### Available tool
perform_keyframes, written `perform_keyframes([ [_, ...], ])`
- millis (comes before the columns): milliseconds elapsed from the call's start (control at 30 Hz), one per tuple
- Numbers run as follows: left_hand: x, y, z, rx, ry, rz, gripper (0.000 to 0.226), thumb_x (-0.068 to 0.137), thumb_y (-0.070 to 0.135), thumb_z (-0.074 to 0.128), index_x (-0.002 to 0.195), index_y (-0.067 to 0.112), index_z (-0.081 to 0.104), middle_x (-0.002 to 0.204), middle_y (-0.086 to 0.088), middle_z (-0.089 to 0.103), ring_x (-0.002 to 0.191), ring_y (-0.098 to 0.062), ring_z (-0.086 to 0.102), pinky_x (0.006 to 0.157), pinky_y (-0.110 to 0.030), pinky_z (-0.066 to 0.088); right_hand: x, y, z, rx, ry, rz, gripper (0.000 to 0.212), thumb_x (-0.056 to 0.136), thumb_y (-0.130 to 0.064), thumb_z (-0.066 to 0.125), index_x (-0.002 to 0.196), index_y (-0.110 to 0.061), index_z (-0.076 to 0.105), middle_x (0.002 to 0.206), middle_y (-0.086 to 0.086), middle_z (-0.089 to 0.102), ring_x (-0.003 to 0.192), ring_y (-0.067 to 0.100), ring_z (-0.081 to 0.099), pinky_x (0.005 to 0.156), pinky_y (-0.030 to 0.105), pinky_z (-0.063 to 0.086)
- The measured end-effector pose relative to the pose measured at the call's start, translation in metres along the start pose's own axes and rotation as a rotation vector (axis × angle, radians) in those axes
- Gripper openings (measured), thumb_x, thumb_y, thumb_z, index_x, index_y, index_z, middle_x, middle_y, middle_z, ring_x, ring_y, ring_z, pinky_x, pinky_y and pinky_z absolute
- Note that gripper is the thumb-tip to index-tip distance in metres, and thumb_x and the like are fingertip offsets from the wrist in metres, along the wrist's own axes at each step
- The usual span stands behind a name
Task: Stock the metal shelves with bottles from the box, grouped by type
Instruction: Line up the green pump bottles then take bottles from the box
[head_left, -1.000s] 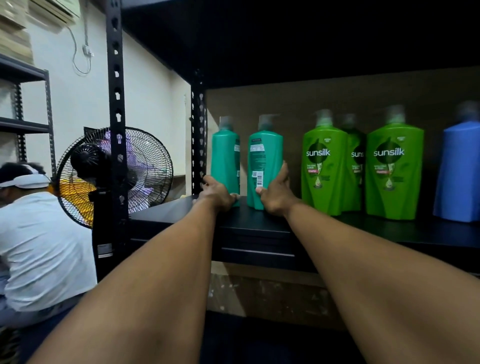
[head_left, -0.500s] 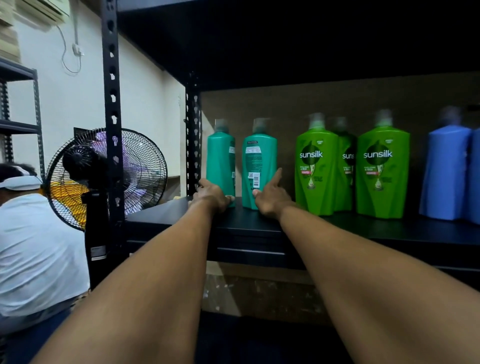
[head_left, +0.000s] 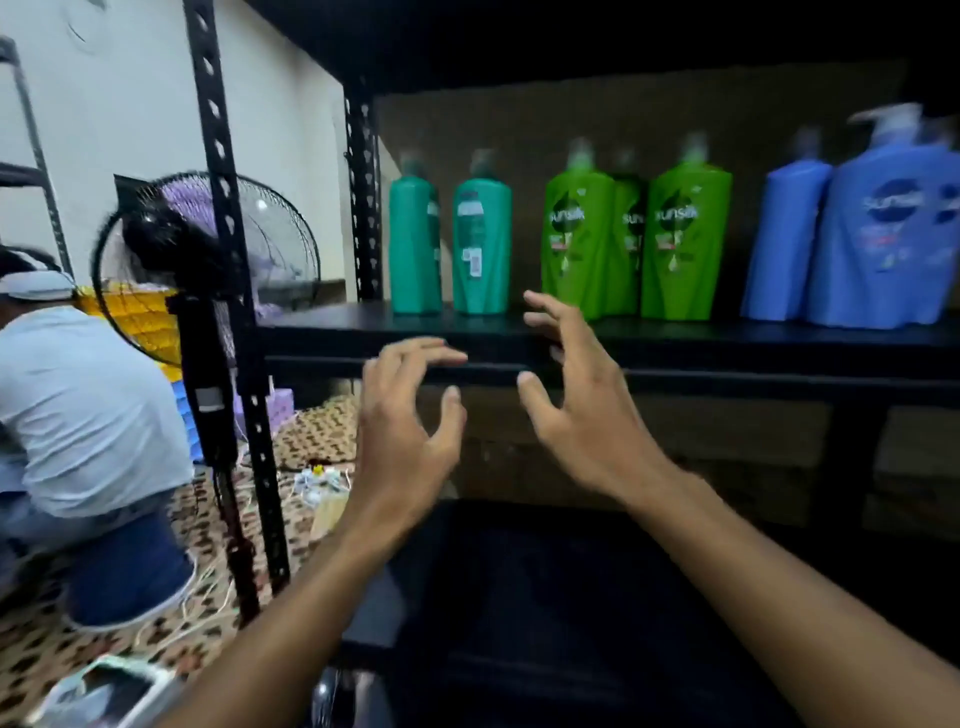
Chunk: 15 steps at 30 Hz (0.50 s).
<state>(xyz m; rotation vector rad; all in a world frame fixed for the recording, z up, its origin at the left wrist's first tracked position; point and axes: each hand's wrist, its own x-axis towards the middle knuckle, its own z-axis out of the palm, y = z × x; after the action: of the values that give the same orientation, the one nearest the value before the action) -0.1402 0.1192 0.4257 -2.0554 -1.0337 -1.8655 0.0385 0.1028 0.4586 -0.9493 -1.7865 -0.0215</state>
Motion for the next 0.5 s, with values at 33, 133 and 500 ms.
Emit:
perform_keyframes([
  [33,-0.032,0.007,0.003,-0.043,-0.038,-0.024,0.028,0.088,0.011,0.063,0.114,0.022,0.067,0.122,0.006,0.060,0.121,-0.013,0.053,0.107,-0.027,0.037,-0.037,0.007,-0.005,0.021,0.013,0.005,0.066,0.092,-0.009,0.061,0.150,-0.027,0.034,0.144,-0.007,0.048,0.138,0.005,0.042,0.114,0.031,0.036],
  [133,-0.127,0.014,0.024,-0.103,-0.240,-0.199,0.030,0.088,0.009,0.066,0.112,0.027,0.066,0.121,0.011,0.059,0.120,-0.011,0.054,0.102,-0.035,0.045,-0.149,0.051,-0.005,0.056,-0.043,0.194,0.064,0.093,-0.003,0.059,0.148,-0.030,0.039,0.145,-0.016,0.046,0.138,-0.001,0.041,0.114,0.030,0.038],
  [500,-0.455,0.006,0.089,0.037,-0.965,-0.929,0.034,0.083,0.023,0.067,0.114,0.036,0.063,0.118,0.003,0.061,0.114,-0.022,0.062,0.102,-0.038,0.049,-0.462,0.144,0.027,-0.063,-0.550,1.096,0.072,0.084,-0.009,0.067,0.147,-0.016,0.033,0.129,0.000,0.048,0.120,0.017,0.047,0.105,0.029,0.037],
])
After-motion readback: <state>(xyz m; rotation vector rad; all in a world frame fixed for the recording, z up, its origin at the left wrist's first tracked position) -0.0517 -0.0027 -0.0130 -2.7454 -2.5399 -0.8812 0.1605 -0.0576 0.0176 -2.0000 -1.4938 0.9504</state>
